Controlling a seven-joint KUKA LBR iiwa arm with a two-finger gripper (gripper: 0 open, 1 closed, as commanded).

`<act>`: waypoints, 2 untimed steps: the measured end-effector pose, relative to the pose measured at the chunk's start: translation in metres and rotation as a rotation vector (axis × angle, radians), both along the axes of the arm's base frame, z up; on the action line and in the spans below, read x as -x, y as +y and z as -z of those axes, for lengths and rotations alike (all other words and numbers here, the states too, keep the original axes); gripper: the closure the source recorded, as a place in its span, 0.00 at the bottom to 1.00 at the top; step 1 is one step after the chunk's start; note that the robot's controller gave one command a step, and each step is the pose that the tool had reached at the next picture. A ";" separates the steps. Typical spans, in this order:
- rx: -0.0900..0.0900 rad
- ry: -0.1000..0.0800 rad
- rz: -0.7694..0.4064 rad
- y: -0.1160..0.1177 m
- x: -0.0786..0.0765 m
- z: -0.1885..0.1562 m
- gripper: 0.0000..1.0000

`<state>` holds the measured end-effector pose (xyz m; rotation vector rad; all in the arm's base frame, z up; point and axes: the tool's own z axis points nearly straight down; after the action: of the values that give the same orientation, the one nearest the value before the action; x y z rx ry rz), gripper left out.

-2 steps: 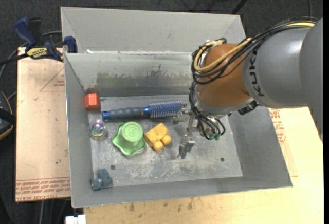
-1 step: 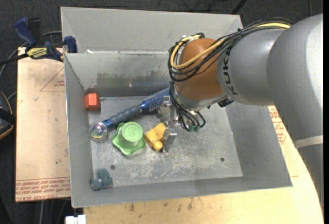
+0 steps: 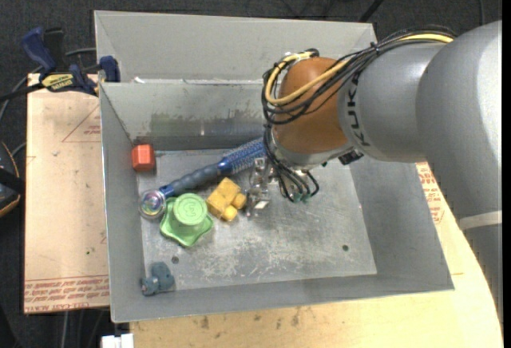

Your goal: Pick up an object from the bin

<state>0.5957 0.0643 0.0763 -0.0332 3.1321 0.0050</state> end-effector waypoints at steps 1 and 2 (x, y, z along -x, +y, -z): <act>-0.002 -0.001 0.397 0.083 -0.022 0.001 1.00; -0.005 0.006 0.550 0.140 -0.043 -0.047 1.00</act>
Offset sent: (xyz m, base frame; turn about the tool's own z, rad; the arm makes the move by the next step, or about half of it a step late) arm 0.0183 0.0818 -0.0063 0.4012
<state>0.6386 0.2046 0.1231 0.8200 3.0284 0.0085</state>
